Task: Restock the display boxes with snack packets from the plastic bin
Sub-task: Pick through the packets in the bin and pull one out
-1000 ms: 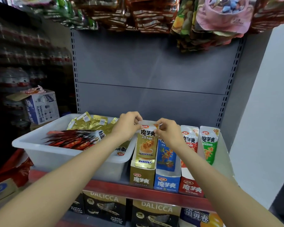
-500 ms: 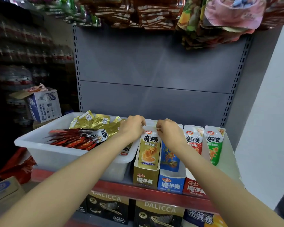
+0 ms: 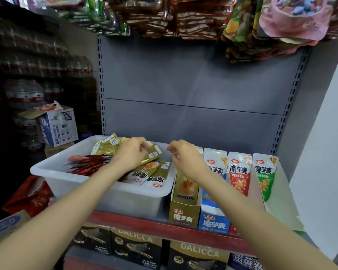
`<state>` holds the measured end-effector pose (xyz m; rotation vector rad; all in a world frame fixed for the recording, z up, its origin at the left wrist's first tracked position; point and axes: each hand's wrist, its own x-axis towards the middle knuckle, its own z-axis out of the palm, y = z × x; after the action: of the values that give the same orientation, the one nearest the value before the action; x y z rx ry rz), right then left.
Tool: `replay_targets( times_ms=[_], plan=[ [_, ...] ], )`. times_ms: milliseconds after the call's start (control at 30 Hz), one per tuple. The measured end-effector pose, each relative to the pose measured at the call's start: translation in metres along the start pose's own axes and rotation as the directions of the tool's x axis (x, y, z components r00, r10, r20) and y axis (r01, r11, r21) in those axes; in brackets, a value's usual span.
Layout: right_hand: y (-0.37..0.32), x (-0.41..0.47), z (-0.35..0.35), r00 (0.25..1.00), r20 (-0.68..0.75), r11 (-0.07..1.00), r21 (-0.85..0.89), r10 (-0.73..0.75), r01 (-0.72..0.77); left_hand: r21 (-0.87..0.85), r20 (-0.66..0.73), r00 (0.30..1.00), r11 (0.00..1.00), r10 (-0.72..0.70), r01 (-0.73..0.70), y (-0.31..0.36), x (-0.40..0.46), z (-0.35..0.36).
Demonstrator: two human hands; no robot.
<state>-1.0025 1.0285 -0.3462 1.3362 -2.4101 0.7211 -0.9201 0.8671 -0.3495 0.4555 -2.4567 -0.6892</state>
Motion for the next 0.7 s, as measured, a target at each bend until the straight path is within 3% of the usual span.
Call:
replay_targets(
  times_ms=[167,267,433,533,700],
  plan=[
    [-0.025,0.030,0.037,0.953,0.303,0.978,-0.198,-0.005,0.068,0.318,0.194,0.969,0.944,-0.154,0.087,-0.040,0.002,-0.019],
    [-0.035,0.045,0.056,0.862,0.507,0.967,-0.206,-0.024,0.148,0.470,0.279,0.932,0.880,-0.230,0.077,-0.054,0.006,-0.028],
    [-0.041,0.059,0.063,0.688,0.726,0.958,-0.211,0.018,0.197,0.496,0.344,0.900,0.866,-0.267,0.067,-0.058,0.012,-0.033],
    [-0.044,0.062,0.067,0.718,0.696,0.944,-0.234,-0.005,0.234,0.453,0.343,0.903,0.888,-0.258,0.082,-0.065,0.015,-0.034],
    [-0.040,0.066,0.056,0.889,0.455,0.949,-0.259,-0.044,0.180,0.318,0.224,0.953,0.940,-0.205,0.127,-0.070,0.014,-0.035]
  ],
)
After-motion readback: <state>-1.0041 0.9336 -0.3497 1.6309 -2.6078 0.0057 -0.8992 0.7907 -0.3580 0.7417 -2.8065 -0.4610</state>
